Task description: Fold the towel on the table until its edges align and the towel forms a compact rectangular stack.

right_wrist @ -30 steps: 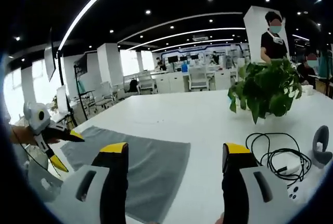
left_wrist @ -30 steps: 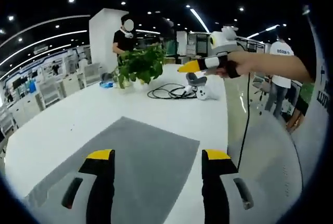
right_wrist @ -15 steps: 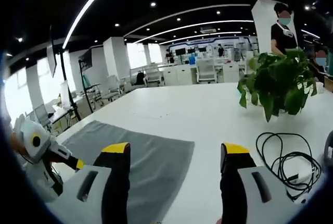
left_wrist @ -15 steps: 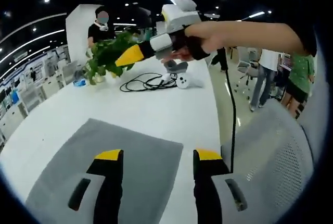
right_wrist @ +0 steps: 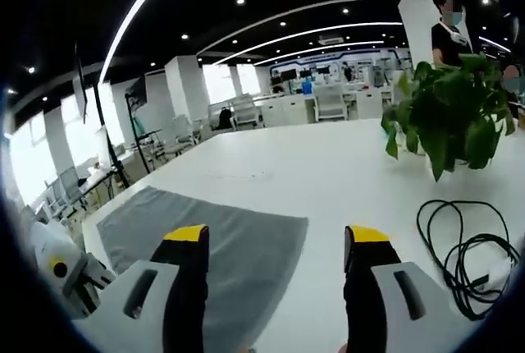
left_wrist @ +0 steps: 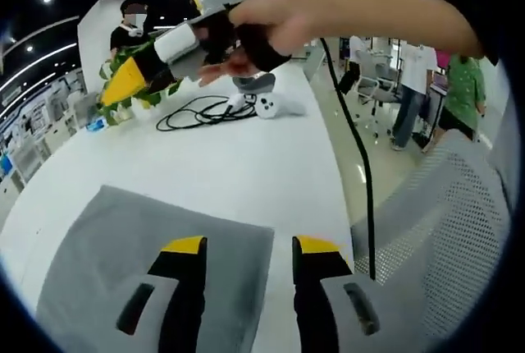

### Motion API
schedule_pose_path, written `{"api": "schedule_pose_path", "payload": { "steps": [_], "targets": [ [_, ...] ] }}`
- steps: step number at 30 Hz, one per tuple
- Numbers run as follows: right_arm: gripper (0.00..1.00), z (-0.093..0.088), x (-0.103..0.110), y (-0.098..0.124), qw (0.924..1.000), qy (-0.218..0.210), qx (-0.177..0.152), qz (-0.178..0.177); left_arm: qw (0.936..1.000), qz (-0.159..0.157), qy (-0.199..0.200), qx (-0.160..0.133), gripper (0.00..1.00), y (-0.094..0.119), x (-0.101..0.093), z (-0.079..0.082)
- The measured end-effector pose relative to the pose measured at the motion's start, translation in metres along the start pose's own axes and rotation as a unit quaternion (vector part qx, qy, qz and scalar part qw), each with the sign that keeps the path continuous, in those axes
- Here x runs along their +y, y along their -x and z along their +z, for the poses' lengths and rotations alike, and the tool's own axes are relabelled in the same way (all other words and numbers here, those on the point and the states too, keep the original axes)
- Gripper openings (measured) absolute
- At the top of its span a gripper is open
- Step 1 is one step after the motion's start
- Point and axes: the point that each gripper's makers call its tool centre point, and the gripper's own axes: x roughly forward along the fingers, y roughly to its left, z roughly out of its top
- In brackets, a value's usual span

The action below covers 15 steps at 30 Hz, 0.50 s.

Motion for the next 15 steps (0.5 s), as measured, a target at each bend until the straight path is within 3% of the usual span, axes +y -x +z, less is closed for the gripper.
{"api": "schedule_pose_path", "payload": {
  "steps": [7, 10, 15],
  "targets": [
    [0.66, -0.011, -0.008, -0.017, 0.9999, -0.003, 0.012, 0.005, 0.9995, -0.027, -0.001, 0.015, 0.36, -0.025, -0.014, -0.009],
    [0.66, -0.013, -0.011, -0.025, 0.9999, 0.000, 0.012, 0.007, 0.9981, -0.052, 0.031, 0.013, 0.36, -0.034, -0.023, -0.011],
    [0.65, -0.018, -0.013, -0.034, 0.9999, -0.001, 0.014, 0.010, 0.9978, -0.054, 0.029, 0.023, 0.34, -0.044, -0.024, -0.019]
  ]
}}
